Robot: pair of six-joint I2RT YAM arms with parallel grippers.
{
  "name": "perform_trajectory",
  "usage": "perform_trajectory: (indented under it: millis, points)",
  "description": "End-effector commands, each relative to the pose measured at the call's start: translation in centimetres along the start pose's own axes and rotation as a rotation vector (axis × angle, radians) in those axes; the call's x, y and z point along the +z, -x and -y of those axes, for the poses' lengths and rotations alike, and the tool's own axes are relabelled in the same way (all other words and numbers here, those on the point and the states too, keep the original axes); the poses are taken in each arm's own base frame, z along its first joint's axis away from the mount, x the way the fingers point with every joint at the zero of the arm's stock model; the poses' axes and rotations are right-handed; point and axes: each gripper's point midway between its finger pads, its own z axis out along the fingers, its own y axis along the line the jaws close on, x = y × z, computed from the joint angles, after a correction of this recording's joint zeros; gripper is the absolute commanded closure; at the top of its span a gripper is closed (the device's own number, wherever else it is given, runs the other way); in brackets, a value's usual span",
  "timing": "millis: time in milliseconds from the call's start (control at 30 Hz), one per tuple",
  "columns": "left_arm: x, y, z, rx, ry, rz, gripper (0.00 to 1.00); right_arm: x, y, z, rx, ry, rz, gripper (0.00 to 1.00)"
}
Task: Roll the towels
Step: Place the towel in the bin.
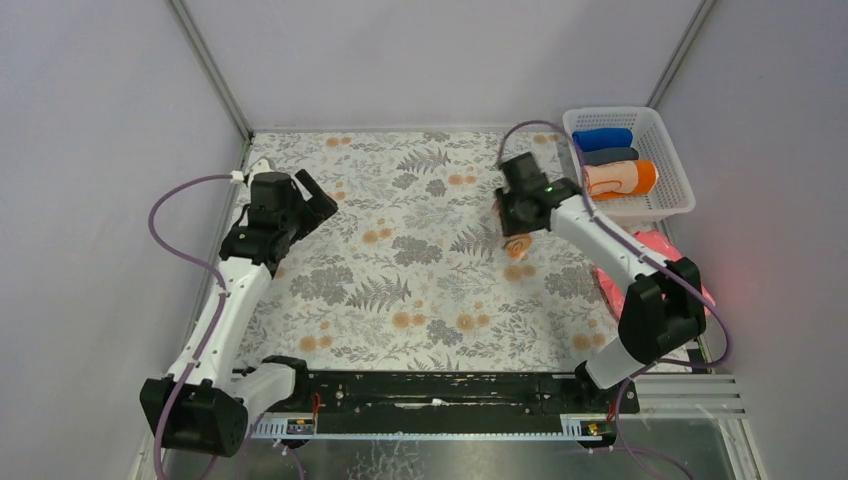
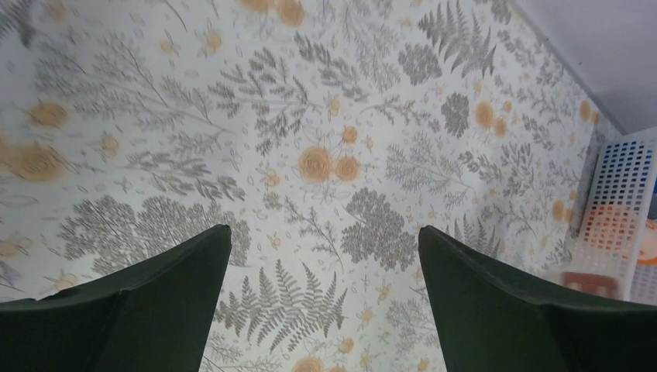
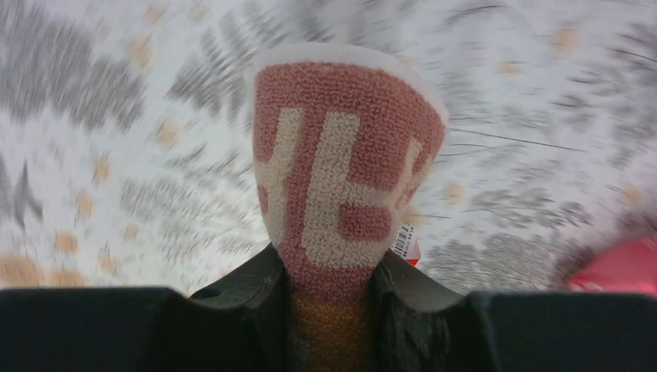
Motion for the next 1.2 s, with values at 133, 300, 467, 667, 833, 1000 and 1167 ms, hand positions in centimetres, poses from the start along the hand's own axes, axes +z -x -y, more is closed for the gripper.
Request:
perform_trajectory:
  millis: [133,300,467,667,833,1000,1167]
  points:
    - [-2.0,3.3,-1.6,0.219,0.105,0.13,0.08,-4.1,5.2,14.8,0.514,-0.313,0.112,1.0]
    - [-2.9,3.6,-2.2,0.274,0.163,0.192,0.06,-4.9,5.4,24.2,0.863,-0.453,0.215,1.0]
    - [-2.9,3.0,-2.7,0.289,0.181,0.2,0.04,-4.6,4.8,31.3,1.031,-0.64,0.24,1.0]
    - [-2.7,2.8,-2.9,0.298,0.194,0.197,0.04,-2.8,5.8,35.8,1.082,-0.739,0.259,1.0]
    - [-2.5,2.8,-3.4,0.301,0.221,0.199,0.04,0.8,5.0,37.0,1.141,-0.781,0.198,1.0]
    - [-2.3,2.8,-3.8,0.301,0.243,0.197,0.04,3.9,2.5,36.2,1.226,-0.794,0.111,1.0]
    - [-2.0,2.7,-3.9,0.3,0.25,0.189,0.04,5.6,0.9,35.5,1.279,-0.793,0.098,1.0]
